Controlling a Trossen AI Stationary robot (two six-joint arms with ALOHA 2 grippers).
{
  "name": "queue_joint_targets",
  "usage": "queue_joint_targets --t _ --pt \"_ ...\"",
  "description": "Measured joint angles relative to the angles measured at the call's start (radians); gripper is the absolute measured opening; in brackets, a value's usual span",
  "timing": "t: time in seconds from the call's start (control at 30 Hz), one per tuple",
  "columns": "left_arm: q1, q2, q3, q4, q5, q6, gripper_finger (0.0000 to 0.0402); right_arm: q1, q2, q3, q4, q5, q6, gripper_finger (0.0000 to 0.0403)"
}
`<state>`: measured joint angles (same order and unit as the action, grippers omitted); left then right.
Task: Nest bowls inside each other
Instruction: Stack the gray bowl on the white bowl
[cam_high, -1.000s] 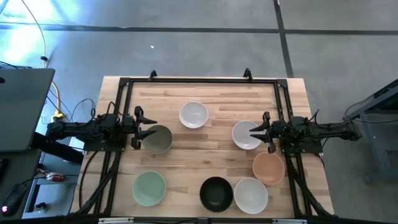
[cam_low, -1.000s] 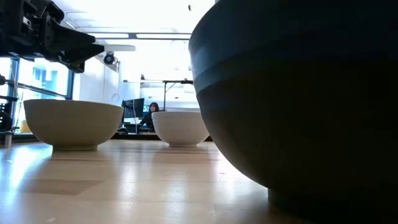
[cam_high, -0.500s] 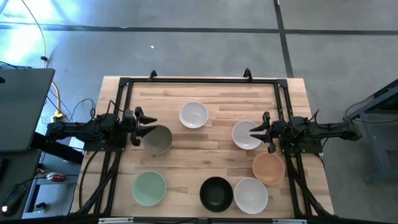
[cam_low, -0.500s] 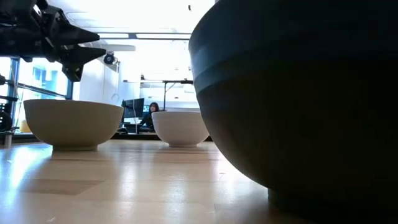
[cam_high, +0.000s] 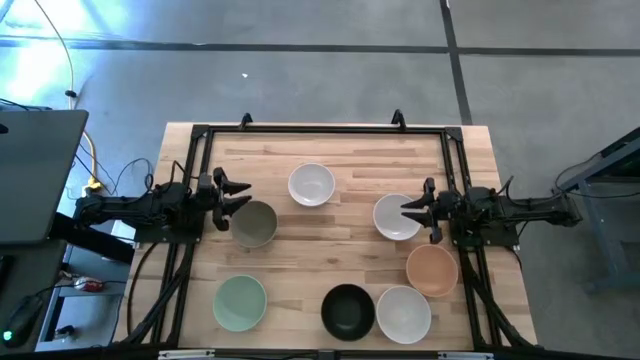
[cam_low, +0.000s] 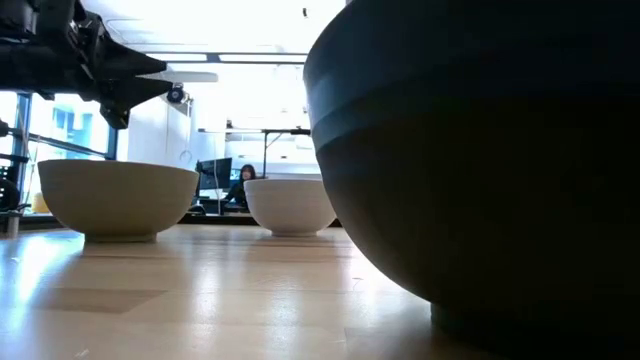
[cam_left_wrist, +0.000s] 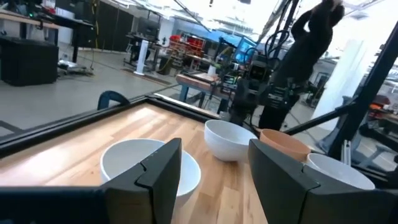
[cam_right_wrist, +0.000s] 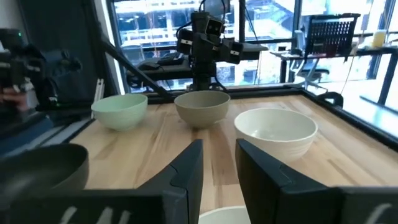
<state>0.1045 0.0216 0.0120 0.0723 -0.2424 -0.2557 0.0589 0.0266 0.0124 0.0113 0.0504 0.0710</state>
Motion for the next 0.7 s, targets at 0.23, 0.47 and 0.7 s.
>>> queue_joint_targets --t 0.23,0.47,0.7 --pt "0.0 0.0 0.0 0.021 0.004 -0.037 0.0177 0.0 0.0 0.0 0.0 0.0 0.044 0.0084" --pt "0.0 0.0 0.0 0.088 0.088 -0.124 0.0177 0.0 0.0 0.0 0.0 0.0 0.034 0.0084" --pt "-0.001 0.0 0.0 0.078 -0.019 -0.082 0.0177 0.0 0.0 0.0 0.0 0.002 -0.024 0.0084"
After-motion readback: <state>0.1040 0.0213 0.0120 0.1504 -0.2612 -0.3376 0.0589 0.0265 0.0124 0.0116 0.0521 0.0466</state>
